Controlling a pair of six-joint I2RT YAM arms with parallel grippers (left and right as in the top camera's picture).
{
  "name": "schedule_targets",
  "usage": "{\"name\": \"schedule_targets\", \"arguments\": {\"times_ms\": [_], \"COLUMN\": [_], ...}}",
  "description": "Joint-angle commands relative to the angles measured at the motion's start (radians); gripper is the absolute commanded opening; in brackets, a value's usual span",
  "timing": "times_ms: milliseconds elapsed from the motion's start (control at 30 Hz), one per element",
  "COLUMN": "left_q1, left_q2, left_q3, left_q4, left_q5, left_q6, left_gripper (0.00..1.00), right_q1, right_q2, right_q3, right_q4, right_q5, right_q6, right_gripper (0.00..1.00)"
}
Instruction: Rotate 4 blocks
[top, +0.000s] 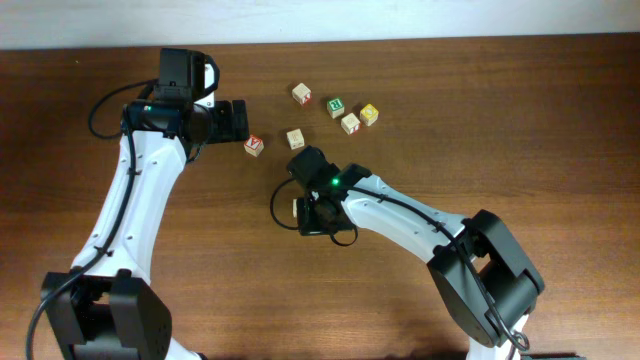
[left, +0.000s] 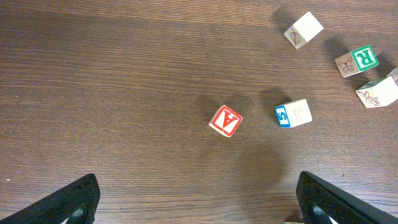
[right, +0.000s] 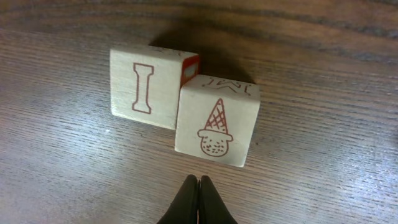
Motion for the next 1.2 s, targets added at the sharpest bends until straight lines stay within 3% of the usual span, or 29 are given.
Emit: {"name": "schedule_targets", "arguments": {"times_ms": [0, 400, 467, 567, 633, 700, 900, 1167], "left_q1": [0.002, 0.002, 0.002, 0.001, 0.001, 0.001, 0.002, 0.002], "left_q2": [0.001, 0.001, 0.001, 0.001, 0.001, 0.001, 0.001, 0.001], "left_q3": [0.014, 0.014, 0.014, 0.014, 0.014, 0.014, 0.014, 0.014], "left_q4": [0.000, 0.000, 0.000, -0.001, -0.001, -0.001, -0.001, -0.001], "left_q5": [-0.006, -0.006, -0.006, -0.006, -0.006, -0.006, -0.006, -0.006], "left_q6": [-0.012, -0.013, -0.013, -0.013, -0.012, -0.012, -0.012, -0.013], "left_gripper": [0.99, 0.99, 0.99, 0.99, 0.99, 0.99, 0.99, 0.99], "right_q1": [0.005, 0.005, 0.000, -0.201, -0.320, -0.335, -0.332, -0.251], "right_q2": [0.010, 0.007, -0.074, -0.294, -0.267, -0.227, -0.170, -0.123], "right_q3": [-0.006, -0.004, 0.035, 0.058, 0.057, 0.037, -0.148, -0.163], "right_q4": [0.022, 0.051, 0.003, -0.170, -0.298, -0.333, -0.195, -0.104], "right_q5": [0.059, 0.067, 0.031, 0.042, 0.070, 0.122, 0.109, 0.080], "right_q6": [0.012, 0.004, -0.034, -0.098, -0.128, -0.128, -0.129, -0.148], "right_gripper": [0.04, 0.04, 0.04, 0.04, 0.04, 0.04, 0.04, 0.06]}}
